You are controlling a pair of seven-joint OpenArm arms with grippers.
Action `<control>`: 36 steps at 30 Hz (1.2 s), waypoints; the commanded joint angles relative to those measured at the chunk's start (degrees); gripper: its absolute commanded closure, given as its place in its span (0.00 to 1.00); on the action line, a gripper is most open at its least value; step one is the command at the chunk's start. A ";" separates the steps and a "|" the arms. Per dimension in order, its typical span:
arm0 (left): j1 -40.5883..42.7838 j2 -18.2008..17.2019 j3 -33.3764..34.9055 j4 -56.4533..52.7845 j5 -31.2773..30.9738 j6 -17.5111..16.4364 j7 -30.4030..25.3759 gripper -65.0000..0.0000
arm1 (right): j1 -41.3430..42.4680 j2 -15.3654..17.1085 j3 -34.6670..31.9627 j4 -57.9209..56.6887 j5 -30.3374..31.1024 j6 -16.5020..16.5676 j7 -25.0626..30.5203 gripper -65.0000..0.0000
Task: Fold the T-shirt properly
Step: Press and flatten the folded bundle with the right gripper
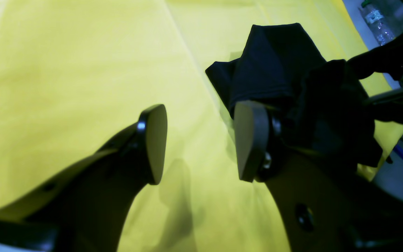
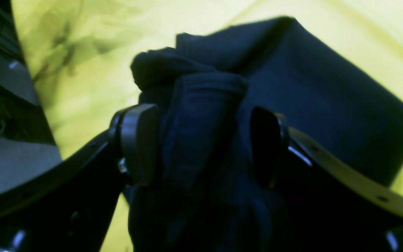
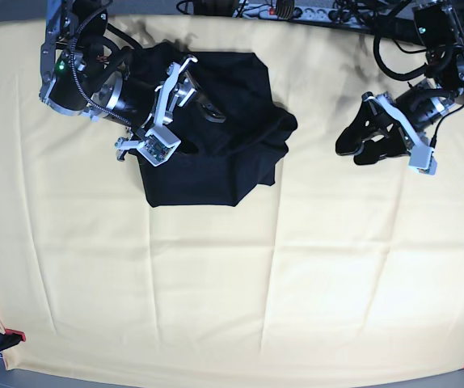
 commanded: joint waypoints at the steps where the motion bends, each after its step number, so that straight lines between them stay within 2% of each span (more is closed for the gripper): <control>1: -0.50 -0.87 -0.35 0.98 -1.57 -0.42 -1.40 0.50 | 0.52 0.11 0.07 -0.17 -0.31 0.28 2.62 0.34; 4: -0.50 -0.87 -0.35 0.98 -1.57 -0.44 -1.31 0.50 | 0.83 0.11 0.07 -4.83 -1.90 0.28 6.47 0.35; 6: -0.50 -0.87 -0.35 0.98 -1.57 -0.44 -1.33 0.50 | 1.01 0.00 0.04 -7.58 -0.87 0.28 6.75 0.40; 7: -0.48 -0.87 -0.35 0.98 -1.57 -0.44 -1.31 0.50 | 0.94 0.00 0.07 -8.13 0.35 0.28 6.71 0.48; 10: -0.52 -0.87 -0.35 0.98 -1.57 -0.44 -1.57 0.50 | 0.81 0.00 0.04 -7.74 8.26 0.28 4.13 0.95; 11: -0.50 -0.87 -0.35 0.98 -1.55 -0.42 -1.75 0.50 | 0.81 0.00 0.04 -7.19 12.00 0.28 2.91 1.00; 14: -0.48 -0.87 -0.35 0.98 -1.55 -0.42 -1.73 0.50 | 0.72 -0.24 -0.04 -5.25 22.86 0.28 -0.35 1.00; 16: -0.48 -0.87 -0.35 0.98 -1.55 -0.42 -1.73 0.50 | 0.48 -0.68 -1.38 -4.92 26.34 0.28 -2.86 1.00; 19: -0.50 -0.87 -0.35 0.98 -1.60 -0.42 -1.75 0.50 | 0.46 -1.99 -6.10 -4.94 23.69 0.28 -6.80 1.00; 22: -0.50 -0.87 -0.35 0.98 -2.45 -0.44 -1.77 0.50 | 0.52 -2.19 -13.22 -4.94 22.40 0.28 -7.17 1.00; 24: -0.52 -0.87 -0.35 0.98 -2.43 -0.44 -1.77 0.50 | 0.63 -2.21 -18.01 -4.94 20.98 0.28 -7.45 0.86; 27: -0.48 -0.87 -0.35 0.98 -2.38 -0.44 -1.70 0.50 | 1.03 -2.21 -22.84 -4.92 16.13 0.28 -7.48 0.54; 28: -0.48 -0.87 -0.35 0.98 -2.38 -0.44 -1.68 0.50 | 1.44 -2.21 -23.50 -4.92 15.15 0.28 -7.32 0.49; 36: -0.48 -0.87 -0.35 0.98 -2.40 -0.44 -1.70 0.50 | 8.39 -2.16 -23.65 -3.52 14.29 0.28 -9.49 0.49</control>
